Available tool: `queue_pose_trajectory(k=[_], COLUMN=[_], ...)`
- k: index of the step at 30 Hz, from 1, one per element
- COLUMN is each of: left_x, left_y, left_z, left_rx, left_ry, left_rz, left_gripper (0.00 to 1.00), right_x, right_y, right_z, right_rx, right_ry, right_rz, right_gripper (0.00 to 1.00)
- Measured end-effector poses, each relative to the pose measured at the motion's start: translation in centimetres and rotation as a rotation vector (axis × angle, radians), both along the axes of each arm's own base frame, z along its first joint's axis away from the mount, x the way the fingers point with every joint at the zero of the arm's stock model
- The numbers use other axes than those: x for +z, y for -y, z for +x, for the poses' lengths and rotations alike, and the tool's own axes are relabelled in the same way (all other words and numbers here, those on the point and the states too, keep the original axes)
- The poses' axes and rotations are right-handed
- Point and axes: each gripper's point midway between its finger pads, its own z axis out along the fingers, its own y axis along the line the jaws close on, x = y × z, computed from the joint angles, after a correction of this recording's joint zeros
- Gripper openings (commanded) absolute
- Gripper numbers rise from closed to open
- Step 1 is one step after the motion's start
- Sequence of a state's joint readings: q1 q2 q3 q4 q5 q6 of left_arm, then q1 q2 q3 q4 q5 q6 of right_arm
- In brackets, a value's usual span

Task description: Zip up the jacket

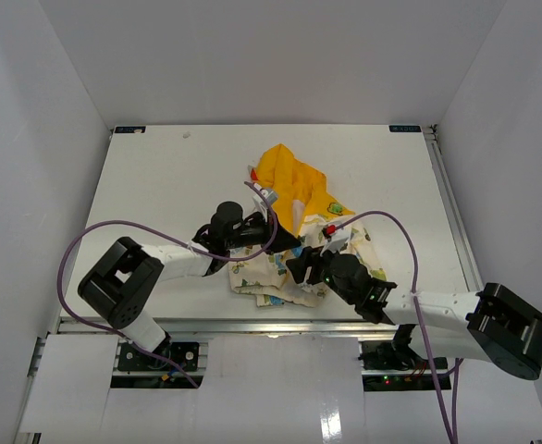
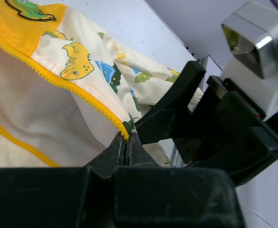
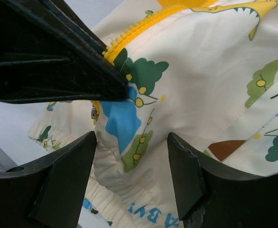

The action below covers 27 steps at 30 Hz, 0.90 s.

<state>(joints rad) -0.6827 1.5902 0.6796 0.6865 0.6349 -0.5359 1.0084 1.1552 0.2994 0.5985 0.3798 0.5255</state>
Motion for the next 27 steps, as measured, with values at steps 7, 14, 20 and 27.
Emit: queue_pose_trajectory(k=[7,14,20,27], left_x=[0.9,1.5,1.9,1.6], left_y=[0.3,0.1,-0.1,-0.3], left_z=[-1.0,-1.6,-2.0,-2.4], left_rx=[-0.056,-0.072,-0.098,-0.122], left_ry=[-0.015,0.004,0.040,0.078], left_rz=[-0.040,-0.051,-0.046,-0.023], left_gripper=[0.00,0.10,0.35,0.49], right_x=[0.4,1.3,2.1,2.8], right_y=[-0.5,-0.6,-0.4,0.2], right_z=[0.5,0.2,-0.8,-1.8], right_rx=[0.015,0.060,0.132,0.201], right_ry=[0.044,0.104,0.161,0.204], right_rz=[-0.009,-0.005,-0.005,-0.001], right_gripper=[0.30,0.17,0.15,0.15])
